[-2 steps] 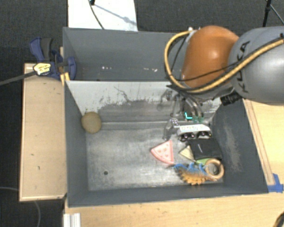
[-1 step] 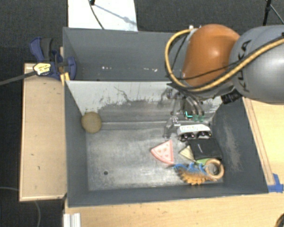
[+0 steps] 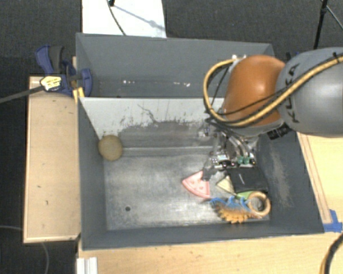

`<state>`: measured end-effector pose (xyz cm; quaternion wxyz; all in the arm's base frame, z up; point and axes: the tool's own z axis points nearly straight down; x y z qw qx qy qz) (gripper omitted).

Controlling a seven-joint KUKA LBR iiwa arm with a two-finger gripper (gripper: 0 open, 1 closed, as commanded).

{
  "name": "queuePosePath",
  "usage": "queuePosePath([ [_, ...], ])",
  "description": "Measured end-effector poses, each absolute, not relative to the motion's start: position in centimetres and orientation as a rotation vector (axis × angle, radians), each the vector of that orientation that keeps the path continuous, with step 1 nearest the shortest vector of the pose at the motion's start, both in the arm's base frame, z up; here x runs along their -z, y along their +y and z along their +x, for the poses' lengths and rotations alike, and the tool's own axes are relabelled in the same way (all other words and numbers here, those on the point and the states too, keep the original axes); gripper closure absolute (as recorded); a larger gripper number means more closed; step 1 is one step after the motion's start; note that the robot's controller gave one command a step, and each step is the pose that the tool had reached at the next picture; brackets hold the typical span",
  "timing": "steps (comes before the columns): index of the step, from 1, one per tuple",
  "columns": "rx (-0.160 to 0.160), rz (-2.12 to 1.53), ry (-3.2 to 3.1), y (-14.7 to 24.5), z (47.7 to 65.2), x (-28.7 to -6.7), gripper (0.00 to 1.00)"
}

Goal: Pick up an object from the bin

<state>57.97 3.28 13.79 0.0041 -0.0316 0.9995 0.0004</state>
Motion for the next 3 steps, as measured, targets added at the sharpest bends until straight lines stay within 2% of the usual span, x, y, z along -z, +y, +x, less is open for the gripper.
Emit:
queuePosePath([
  [1, -0.001, -0.218, 3.131, 1.7, 58.0, -8.7, 1.0],
  [2, -0.001, -0.216, 3.131, 1.7, 58.0, -8.7, 1.0],
  [3, -0.001, -0.105, 3.143, 1.9, 56.1, -10.8, 1.0],
])
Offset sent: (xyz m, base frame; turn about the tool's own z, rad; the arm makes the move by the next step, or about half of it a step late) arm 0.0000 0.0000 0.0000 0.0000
